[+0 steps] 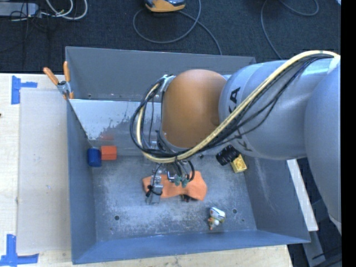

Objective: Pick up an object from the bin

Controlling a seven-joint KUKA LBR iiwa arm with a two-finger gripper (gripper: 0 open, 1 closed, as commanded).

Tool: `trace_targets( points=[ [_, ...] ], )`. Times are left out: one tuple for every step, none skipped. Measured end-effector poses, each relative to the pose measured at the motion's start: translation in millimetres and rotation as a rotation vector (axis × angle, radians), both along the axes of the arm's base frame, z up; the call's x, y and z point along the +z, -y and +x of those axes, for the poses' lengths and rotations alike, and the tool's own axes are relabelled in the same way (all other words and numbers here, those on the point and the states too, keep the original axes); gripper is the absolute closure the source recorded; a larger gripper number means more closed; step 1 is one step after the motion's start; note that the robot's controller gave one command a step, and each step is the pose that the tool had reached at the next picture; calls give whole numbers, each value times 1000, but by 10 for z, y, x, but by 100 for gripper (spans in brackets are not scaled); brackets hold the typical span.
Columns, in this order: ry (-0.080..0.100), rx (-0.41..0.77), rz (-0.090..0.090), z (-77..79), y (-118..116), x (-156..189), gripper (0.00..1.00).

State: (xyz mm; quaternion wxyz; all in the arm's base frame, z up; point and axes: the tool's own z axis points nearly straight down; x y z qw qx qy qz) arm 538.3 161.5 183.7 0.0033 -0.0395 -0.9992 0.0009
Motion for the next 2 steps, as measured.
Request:
trace_targets(
  points=[
    [3,-26,0,-26,105,16,0],
    [-1,169,1,-38,365,-344,0]
  ],
)
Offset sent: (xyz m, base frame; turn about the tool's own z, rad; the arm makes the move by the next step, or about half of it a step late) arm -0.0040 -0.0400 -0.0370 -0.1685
